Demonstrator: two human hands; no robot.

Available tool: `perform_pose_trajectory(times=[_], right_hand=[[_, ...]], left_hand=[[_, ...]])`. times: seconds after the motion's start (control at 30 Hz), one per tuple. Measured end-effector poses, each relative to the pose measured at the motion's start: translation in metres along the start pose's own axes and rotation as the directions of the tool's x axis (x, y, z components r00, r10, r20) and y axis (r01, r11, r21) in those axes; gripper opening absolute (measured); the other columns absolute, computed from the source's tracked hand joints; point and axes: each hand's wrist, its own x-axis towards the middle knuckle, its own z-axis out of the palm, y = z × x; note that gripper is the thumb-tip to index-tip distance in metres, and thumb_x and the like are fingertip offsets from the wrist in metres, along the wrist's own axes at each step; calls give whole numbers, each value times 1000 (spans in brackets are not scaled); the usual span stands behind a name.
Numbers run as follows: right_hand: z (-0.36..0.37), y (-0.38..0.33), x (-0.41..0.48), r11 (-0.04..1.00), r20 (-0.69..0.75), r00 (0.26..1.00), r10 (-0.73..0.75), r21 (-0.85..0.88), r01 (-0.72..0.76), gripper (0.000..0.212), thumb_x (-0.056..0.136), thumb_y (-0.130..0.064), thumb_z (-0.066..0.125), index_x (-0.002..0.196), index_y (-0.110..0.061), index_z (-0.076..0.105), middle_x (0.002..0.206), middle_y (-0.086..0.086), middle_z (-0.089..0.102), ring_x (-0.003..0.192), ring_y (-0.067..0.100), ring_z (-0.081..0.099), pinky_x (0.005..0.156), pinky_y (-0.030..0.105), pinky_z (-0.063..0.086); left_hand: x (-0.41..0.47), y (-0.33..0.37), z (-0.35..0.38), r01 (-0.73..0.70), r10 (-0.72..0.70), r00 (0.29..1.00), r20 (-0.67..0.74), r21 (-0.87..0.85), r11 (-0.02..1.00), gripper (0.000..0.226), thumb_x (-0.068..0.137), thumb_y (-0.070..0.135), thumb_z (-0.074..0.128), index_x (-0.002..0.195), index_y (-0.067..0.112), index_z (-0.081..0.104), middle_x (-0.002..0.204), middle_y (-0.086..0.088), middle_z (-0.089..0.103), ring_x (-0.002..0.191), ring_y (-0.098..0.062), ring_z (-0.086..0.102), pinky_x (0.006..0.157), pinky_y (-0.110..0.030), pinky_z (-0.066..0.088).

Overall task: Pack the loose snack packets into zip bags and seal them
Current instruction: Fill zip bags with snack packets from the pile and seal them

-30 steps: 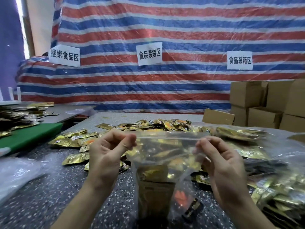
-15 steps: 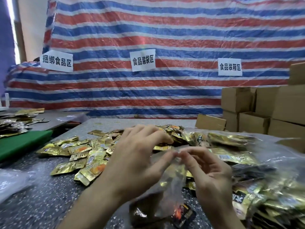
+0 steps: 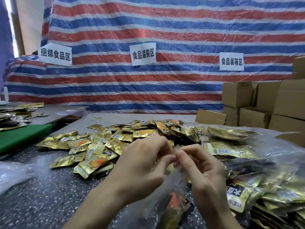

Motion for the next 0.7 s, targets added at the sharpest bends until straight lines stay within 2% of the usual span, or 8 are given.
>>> perform_pose_trajectory(times=[0.1,0.17,0.33,0.43,0.5,0.6,0.7], right_hand=[[-3,-1,0,999,87,995,44,25,-46,9,85,-22,64,78,-20,70,76,8,69,68,19,65,61,21,51],[-5,-1,0,999,125,991,44,19,-47,8,85,-22,65,79,-20,70,78,9,69,68,17,65,61,23,51],[-3,1,0,999,101,994,30,32,-34,11,91,-23,65,81,-20,69,78,3,70,69,10,65,62,20,51],[-1,5,-2,1000,77,997,14,-7,-13,15,94,-24,66,79,-26,69,76,0,70,67,8,65,62,19,51],[-2,5,-2,1000,93,995,18,4,-18,11,88,-23,63,80,-25,69,78,4,69,69,12,65,64,21,51],[-10,5,0,1000,196,980,28,-2,-28,10,87,-20,63,80,-23,69,81,4,69,74,16,65,68,29,51],[-13,7,3,998,249,968,35,-51,-23,10,87,-18,63,78,-17,68,79,5,67,73,16,62,67,29,46]], left_hand=[[-3,-1,1,20,-19,1000,15,-66,998,17,84,37,58,80,23,66,75,14,66,76,-6,61,69,-36,49],[-4,-3,-1,29,-28,999,19,-92,995,18,83,40,60,80,24,67,75,15,66,74,-7,61,67,-35,50],[-8,-9,-1,95,-81,991,109,-134,986,24,82,52,59,81,28,66,76,13,65,71,-10,60,65,-38,51],[-9,-12,1,105,-92,989,113,-122,987,17,90,39,67,79,26,66,72,8,65,68,-12,60,63,-41,50],[-10,-14,1,97,-84,992,89,-157,983,17,89,27,73,73,26,67,69,10,66,65,-11,60,59,-32,49],[-11,-14,1,94,-76,994,83,-230,969,25,86,17,76,68,32,66,64,17,65,60,-2,58,55,-13,40],[-11,-14,1,112,-79,989,125,-285,952,13,87,22,76,75,26,72,69,14,69,63,-3,62,58,-15,44]])
